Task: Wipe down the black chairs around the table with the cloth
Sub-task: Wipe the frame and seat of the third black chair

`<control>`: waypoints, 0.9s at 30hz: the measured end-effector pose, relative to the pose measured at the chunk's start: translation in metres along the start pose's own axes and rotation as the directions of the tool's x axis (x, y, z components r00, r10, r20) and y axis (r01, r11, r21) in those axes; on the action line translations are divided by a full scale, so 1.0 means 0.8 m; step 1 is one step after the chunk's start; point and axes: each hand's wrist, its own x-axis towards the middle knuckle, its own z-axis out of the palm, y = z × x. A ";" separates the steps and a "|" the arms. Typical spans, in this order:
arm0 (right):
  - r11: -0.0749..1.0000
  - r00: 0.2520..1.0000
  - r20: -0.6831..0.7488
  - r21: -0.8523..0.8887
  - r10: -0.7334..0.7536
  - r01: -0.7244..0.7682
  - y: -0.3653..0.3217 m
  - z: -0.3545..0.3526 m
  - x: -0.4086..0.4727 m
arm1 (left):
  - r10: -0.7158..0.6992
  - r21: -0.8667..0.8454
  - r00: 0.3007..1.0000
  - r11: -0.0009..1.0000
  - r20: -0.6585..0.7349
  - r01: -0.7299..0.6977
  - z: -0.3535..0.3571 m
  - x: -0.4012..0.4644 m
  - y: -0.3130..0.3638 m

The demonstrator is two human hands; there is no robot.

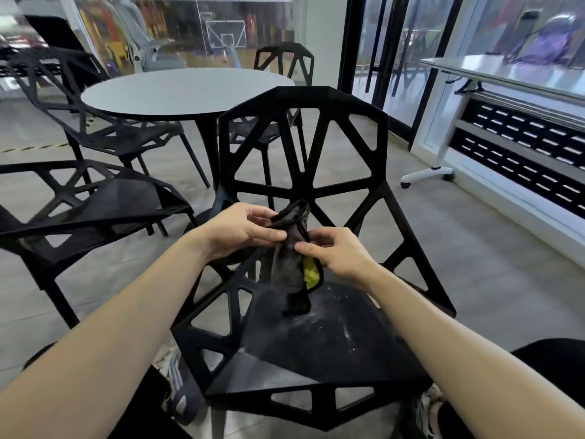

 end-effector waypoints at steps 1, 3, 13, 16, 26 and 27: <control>1.000 1.000 -0.026 0.011 0.007 -0.006 0.003 -0.002 0.000 | -0.001 0.019 1.000 1.000 0.003 0.001 0.001 -0.001 -0.003; 1.000 0.999 -0.050 0.003 0.003 -0.003 0.010 -0.003 0.000 | 0.005 0.056 1.000 0.998 -0.001 -0.005 0.009 -0.002 -0.009; 0.989 1.000 -0.007 -0.143 0.026 -0.027 -0.023 -0.049 -0.006 | 0.126 0.008 0.978 0.992 -0.165 -0.127 0.012 0.001 0.029; 0.990 0.998 -0.058 -0.141 -0.025 0.016 -0.050 -0.059 -0.003 | 0.105 -0.039 0.946 0.992 -0.306 -0.123 0.002 0.014 0.031; 0.836 0.993 0.068 -0.536 -0.098 0.119 -0.126 -0.069 0.004 | -0.280 -0.203 0.959 0.938 0.031 0.280 0.054 0.020 -0.063; 0.842 0.994 0.071 -0.527 -0.087 0.111 -0.127 -0.073 0.003 | -0.243 -0.082 0.969 0.966 0.042 0.245 0.060 0.020 -0.068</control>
